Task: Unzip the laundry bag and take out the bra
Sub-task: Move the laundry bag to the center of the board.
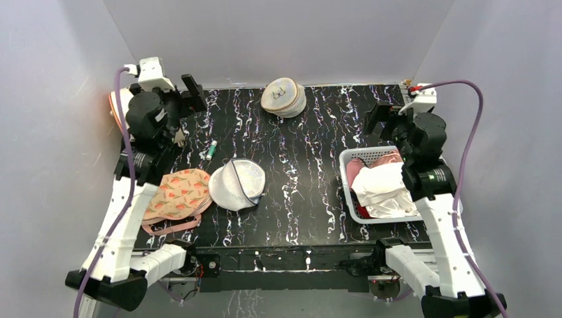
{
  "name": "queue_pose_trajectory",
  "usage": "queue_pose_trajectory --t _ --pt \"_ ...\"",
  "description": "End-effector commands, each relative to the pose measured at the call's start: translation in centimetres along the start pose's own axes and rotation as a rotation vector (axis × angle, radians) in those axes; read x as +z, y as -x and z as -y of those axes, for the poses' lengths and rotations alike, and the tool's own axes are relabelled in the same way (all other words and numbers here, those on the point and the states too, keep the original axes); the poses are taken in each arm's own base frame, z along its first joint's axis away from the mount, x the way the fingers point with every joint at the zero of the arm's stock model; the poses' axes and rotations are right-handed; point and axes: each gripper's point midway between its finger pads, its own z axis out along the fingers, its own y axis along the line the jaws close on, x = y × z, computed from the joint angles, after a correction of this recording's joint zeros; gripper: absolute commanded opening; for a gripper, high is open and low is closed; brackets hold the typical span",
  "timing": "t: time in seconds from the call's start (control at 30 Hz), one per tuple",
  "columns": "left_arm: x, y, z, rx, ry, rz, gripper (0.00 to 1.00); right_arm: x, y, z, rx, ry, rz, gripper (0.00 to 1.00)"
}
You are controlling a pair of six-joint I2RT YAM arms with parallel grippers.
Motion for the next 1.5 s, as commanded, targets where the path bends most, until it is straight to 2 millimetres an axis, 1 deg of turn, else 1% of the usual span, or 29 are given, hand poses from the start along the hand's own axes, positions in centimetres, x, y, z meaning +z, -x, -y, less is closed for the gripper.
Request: queue_pose_trajectory --t 0.0,0.2,0.33,0.4,0.5,0.6,0.67,0.7,0.73,0.83,0.93,1.0,1.03,1.17,1.23,1.37,1.47 --pt "3.1 -2.7 1.1 -0.046 -0.049 -0.052 0.98 2.6 -0.9 1.8 0.059 -0.088 0.026 0.98" --pt "8.0 -10.0 2.5 -0.038 -0.089 -0.23 0.98 6.2 -5.6 4.3 0.109 -0.183 -0.036 0.98" --pt "10.8 -15.5 3.8 -0.043 -0.13 -0.346 0.98 7.7 -8.2 5.5 0.133 -0.222 -0.062 0.98" --pt "12.0 -18.3 4.6 -0.048 -0.155 -0.407 0.98 8.3 -9.1 5.7 0.145 -0.218 -0.057 0.98" --pt "13.6 -22.1 5.9 -0.068 -0.199 -0.494 0.98 8.8 -9.4 5.2 0.167 -0.175 -0.044 0.98" --pt "14.9 -25.7 7.0 -0.11 -0.231 -0.576 0.98 8.9 -9.2 3.3 0.145 -0.047 -0.047 0.98" --pt "15.8 -27.9 7.5 -0.15 -0.229 -0.625 0.98 8.6 -8.7 2.1 0.163 0.025 -0.009 0.98" --pt "16.3 -28.9 7.8 -0.173 -0.228 -0.644 0.98 8.5 -7.9 1.5 0.168 0.059 0.033 0.98" --pt "16.8 -29.8 8.2 -0.2 -0.234 -0.664 0.98 8.2 -7.5 1.2 0.18 0.077 0.055 0.98" --pt "18.7 -31.9 9.7 -0.302 -0.246 -0.709 0.98 7.2 -6.2 0.7 0.219 0.104 0.126 0.98" --pt "20.6 -33.6 11.4 -0.421 -0.266 -0.735 0.98 6.4 -5.5 0.3 0.183 0.132 0.14 0.98" --pt "22.2 -34.6 12.7 -0.508 -0.286 -0.742 0.98 6.3 -5.3 0.1 0.182 0.141 0.132 0.98" --pt "22.9 -34.5 13.4 -0.549 -0.298 -0.739 0.98 6.3 -5.4 -0.2 0.178 0.156 0.126 0.98" --pt "25.6 -36.1 15.7 -0.736 -0.339 -0.744 0.96 6.3 -5.3 -1.3 0.183 0.22 0.122 0.98" --pt "26.7 -36.8 16.1 -0.814 -0.333 -0.731 0.95 6.2 -5.3 -1.7 0.188 0.242 0.124 0.98" --pt "28.5 -38.1 16.3 -0.927 -0.305 -0.702 0.94 6.2 -5.3 -1.8 0.196 0.253 0.128 0.98" --pt "29.3 -39.0 16.4 -1.007 -0.289 -0.692 0.89 6.2 -5.2 -2.1 0.203 0.267 0.13 0.98"
